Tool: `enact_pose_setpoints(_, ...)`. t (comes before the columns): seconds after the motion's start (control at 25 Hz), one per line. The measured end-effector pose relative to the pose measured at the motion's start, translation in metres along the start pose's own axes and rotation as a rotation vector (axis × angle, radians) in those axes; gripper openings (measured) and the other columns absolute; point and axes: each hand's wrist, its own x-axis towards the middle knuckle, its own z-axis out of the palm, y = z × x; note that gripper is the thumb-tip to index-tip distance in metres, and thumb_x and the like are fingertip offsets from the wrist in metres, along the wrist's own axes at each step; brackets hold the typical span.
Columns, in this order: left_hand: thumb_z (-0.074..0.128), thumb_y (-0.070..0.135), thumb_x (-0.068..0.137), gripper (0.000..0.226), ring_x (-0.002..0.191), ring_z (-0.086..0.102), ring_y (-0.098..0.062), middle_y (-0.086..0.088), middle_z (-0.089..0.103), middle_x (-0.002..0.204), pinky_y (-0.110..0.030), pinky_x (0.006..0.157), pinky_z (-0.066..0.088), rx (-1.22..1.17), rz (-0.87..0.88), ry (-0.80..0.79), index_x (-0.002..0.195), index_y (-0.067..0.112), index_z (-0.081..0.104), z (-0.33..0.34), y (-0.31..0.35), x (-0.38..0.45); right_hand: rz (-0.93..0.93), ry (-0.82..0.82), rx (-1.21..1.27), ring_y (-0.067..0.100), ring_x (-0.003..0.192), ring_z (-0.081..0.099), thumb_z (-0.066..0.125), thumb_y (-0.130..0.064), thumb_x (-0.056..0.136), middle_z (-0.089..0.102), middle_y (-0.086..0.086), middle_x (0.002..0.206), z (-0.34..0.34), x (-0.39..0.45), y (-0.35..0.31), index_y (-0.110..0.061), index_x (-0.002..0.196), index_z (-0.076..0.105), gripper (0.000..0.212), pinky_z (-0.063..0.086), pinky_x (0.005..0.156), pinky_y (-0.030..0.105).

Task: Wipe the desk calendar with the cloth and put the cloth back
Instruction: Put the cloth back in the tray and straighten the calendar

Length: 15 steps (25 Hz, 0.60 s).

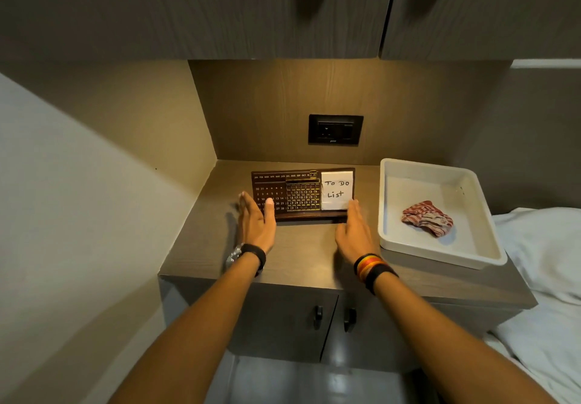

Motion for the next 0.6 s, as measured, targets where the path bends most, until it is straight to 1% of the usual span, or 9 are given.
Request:
enact_pose_setpoints(0.04,0.024,0.059,0.104,0.080,0.158,-0.003,-0.024,-0.006,-0.011,0.172,-0.048,0.128,0.006,0.095,0.072,0.004,0.161,0.017,-0.012,0.004,-0.010,-0.012,-0.051,-0.019,-0.129,0.027,0.155,0.024,0.045,-0.015,0.100,0.022,0.010,0.169,0.006,-0.009,0.005,-0.014,0.161,0.019,0.066,0.027,0.124,0.046)
enact_pose_setpoints(0.08,0.024,0.057,0.105,0.078,0.158,-0.007,-0.022,-0.006,-0.014,0.171,-0.045,0.129,0.001,0.200,0.137,-0.002,0.161,0.016,-0.012,0.009,-0.020,-0.024,-0.094,-0.029,-0.242,0.025,0.157,0.015,0.043,-0.019,0.101,0.015,0.009,0.170,0.010,-0.016,0.009,-0.013,0.162,0.013,0.068,0.019,0.127,0.044)
enact_pose_setpoints(0.16,0.021,0.054,0.106,0.075,0.157,-0.011,-0.020,-0.006,-0.016,0.170,-0.041,0.128,-0.004,0.372,0.216,-0.040,0.161,0.015,-0.013,0.016,-0.036,-0.041,-0.124,-0.061,-0.382,0.024,0.159,0.009,0.039,-0.025,0.103,0.009,0.010,0.171,0.014,-0.021,0.014,-0.012,0.163,0.009,0.068,0.012,0.128,0.042)
enact_pose_setpoints(0.24,0.018,0.053,0.106,0.074,0.157,-0.013,-0.020,-0.006,-0.016,0.169,-0.040,0.128,-0.005,0.455,0.252,-0.079,0.161,0.015,-0.013,0.022,-0.043,-0.047,-0.112,-0.082,-0.444,0.024,0.159,0.008,0.036,-0.027,0.104,0.008,0.011,0.171,0.017,-0.022,0.020,-0.012,0.163,0.008,0.067,0.009,0.129,0.042)
enact_pose_setpoints(0.32,0.017,0.053,0.106,0.074,0.157,-0.013,-0.021,-0.007,-0.017,0.169,-0.040,0.128,-0.005,0.493,0.247,-0.108,0.160,0.014,-0.013,0.024,-0.041,-0.046,-0.103,-0.085,-0.477,0.024,0.159,0.008,0.034,-0.028,0.104,0.008,0.010,0.171,0.016,-0.023,0.022,-0.012,0.162,0.008,0.066,0.008,0.129,0.043)
enact_pose_setpoints(0.52,0.017,0.054,0.106,0.075,0.157,-0.013,-0.024,-0.009,-0.017,0.170,-0.039,0.127,-0.007,0.579,0.231,-0.153,0.160,0.012,-0.012,0.023,-0.043,-0.030,-0.097,-0.074,-0.511,0.025,0.158,0.014,0.033,-0.029,0.104,0.015,0.010,0.170,0.023,-0.020,0.022,-0.012,0.162,0.012,0.064,0.011,0.128,0.045)
enact_pose_setpoints(0.6,0.017,0.054,0.106,0.075,0.157,-0.013,-0.024,-0.010,-0.016,0.170,-0.039,0.126,-0.007,0.573,0.238,-0.167,0.160,0.012,-0.011,0.021,-0.041,-0.028,-0.083,-0.077,-0.496,0.025,0.158,0.014,0.033,-0.029,0.104,0.016,0.010,0.170,0.018,-0.019,0.016,-0.012,0.162,0.012,0.063,0.011,0.128,0.045)
